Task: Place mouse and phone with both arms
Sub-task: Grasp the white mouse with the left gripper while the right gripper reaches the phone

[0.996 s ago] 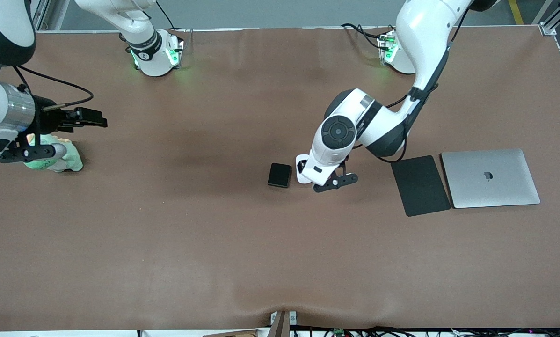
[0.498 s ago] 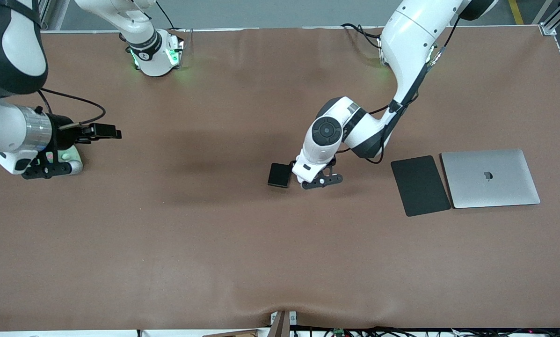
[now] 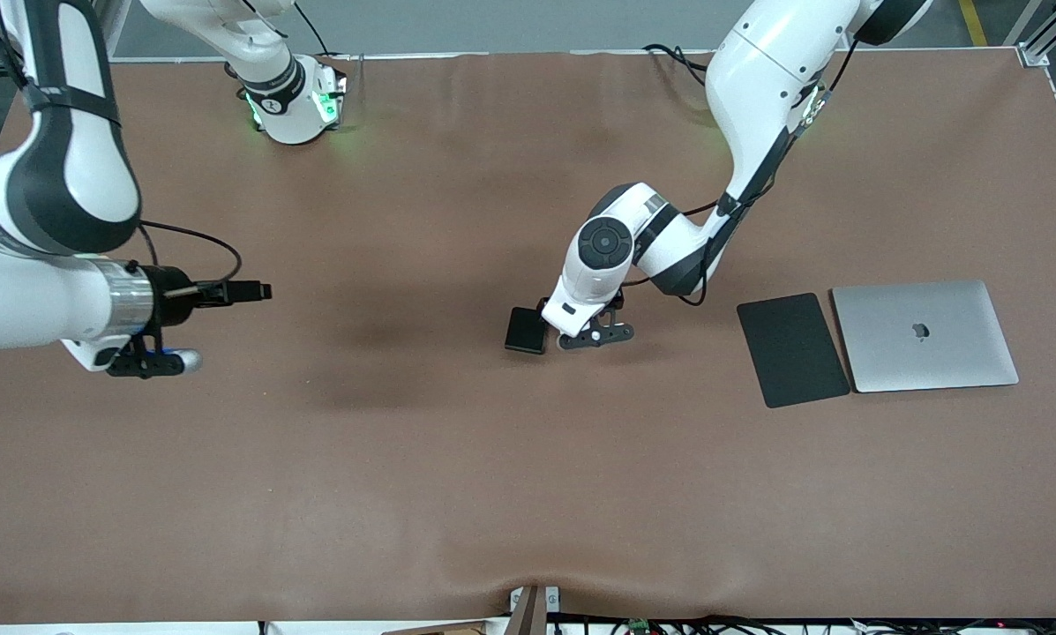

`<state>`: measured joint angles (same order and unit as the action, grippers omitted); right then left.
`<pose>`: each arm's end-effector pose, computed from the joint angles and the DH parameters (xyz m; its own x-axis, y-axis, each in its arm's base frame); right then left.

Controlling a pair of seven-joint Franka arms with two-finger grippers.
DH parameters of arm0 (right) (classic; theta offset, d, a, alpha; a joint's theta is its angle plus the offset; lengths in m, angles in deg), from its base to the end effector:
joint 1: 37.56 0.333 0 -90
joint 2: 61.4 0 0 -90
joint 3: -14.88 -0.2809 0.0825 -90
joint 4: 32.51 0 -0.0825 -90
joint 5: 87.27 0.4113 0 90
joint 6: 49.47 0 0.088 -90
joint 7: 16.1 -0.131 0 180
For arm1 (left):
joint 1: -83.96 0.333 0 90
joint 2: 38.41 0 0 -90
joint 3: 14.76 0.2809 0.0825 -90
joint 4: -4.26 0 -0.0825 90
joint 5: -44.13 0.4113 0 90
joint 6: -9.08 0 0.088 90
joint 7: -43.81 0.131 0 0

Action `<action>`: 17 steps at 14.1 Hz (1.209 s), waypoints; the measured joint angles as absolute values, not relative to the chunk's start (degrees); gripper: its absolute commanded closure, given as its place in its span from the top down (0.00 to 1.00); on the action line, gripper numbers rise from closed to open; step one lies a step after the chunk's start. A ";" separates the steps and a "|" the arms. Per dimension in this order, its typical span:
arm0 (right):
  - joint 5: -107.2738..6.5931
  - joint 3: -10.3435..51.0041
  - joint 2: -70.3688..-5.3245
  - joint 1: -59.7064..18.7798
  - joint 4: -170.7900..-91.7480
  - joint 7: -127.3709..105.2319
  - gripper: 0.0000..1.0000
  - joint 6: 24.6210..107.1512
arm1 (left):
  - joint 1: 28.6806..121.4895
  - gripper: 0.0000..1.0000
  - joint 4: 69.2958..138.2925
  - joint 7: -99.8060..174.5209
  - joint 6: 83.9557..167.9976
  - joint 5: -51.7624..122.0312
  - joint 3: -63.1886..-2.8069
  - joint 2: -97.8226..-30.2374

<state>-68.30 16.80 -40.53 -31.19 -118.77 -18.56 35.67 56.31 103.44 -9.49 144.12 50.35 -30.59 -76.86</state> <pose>0.6236 0.0954 0.3761 0.9222 0.0561 -0.3827 -0.0593 -0.9572 -0.2832 0.4870 -0.4517 0.1335 0.9855 0.1463 -0.0858 0.1505 -0.9876 0.0442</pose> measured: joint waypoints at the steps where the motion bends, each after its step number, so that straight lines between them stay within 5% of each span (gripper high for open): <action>1: -68.13 16.72 -39.98 -30.11 -119.31 -18.96 1.00 36.97 | 56.24 0.96 103.46 -9.37 144.20 51.49 -30.59 -77.14; 9: -63.69 16.31 -37.95 -19.57 -125.54 -21.46 1.00 49.25 | 56.21 0.90 103.47 -9.38 147.77 56.62 -30.59 -79.54; 14: -63.67 16.29 -36.23 -13.07 -126.93 -24.19 1.00 53.88 | 56.10 0.57 103.47 -9.38 148.03 56.63 -30.63 -79.77; 17: -63.69 16.37 -36.21 -11.96 -127.48 -26.96 1.00 57.06 | 56.10 0.54 103.46 -9.35 148.03 56.66 -30.63 -79.77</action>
